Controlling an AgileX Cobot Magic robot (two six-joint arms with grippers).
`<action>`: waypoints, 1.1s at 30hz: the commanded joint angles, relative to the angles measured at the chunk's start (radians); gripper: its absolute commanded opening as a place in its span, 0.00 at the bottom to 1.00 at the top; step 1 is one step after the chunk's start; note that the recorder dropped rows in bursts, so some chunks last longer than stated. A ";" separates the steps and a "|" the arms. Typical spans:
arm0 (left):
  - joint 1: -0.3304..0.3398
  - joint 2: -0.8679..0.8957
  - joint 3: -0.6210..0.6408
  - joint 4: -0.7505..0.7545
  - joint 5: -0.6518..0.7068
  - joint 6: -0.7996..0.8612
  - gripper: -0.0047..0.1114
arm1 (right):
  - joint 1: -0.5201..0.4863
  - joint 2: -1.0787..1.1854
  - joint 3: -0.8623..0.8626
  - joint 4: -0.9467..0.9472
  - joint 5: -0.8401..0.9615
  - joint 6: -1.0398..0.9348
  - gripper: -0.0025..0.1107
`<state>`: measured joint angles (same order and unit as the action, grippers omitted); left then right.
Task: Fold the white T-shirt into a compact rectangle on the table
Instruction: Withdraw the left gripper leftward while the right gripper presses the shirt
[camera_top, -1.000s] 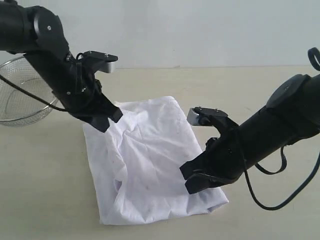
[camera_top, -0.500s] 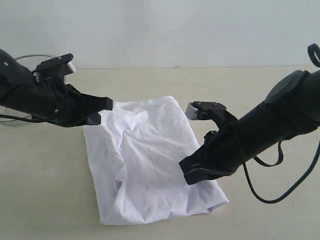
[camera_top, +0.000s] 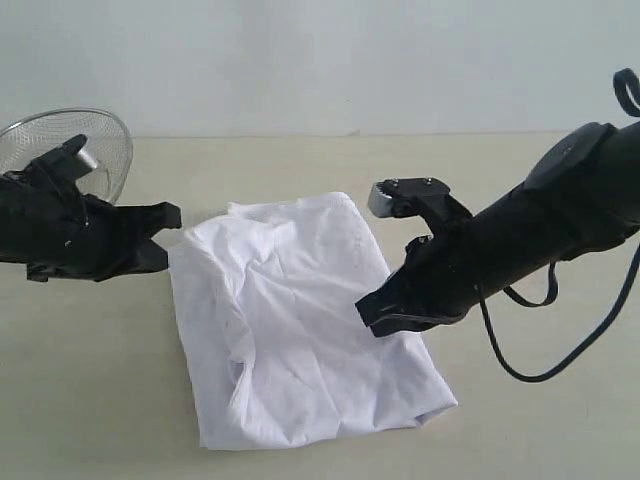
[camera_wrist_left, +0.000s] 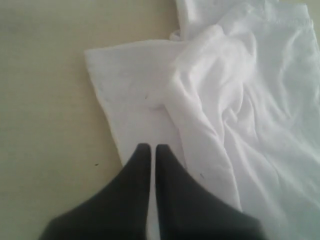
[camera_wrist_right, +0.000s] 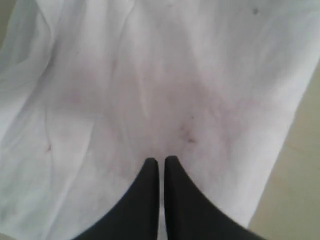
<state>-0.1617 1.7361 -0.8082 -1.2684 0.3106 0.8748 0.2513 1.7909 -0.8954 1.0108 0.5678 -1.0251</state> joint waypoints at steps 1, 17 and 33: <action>0.001 -0.003 -0.018 -0.033 -0.041 0.180 0.08 | -0.002 -0.004 -0.005 -0.005 -0.041 -0.025 0.02; 0.001 0.078 -0.064 -0.036 -0.053 0.122 0.56 | -0.002 -0.004 -0.005 -0.005 -0.050 -0.058 0.02; 0.001 0.104 -0.066 -0.184 0.100 0.106 0.57 | -0.002 -0.004 -0.005 -0.005 -0.044 -0.062 0.02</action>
<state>-0.1617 1.8182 -0.8694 -1.4014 0.3821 0.9883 0.2513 1.7909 -0.8954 1.0072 0.5230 -1.0795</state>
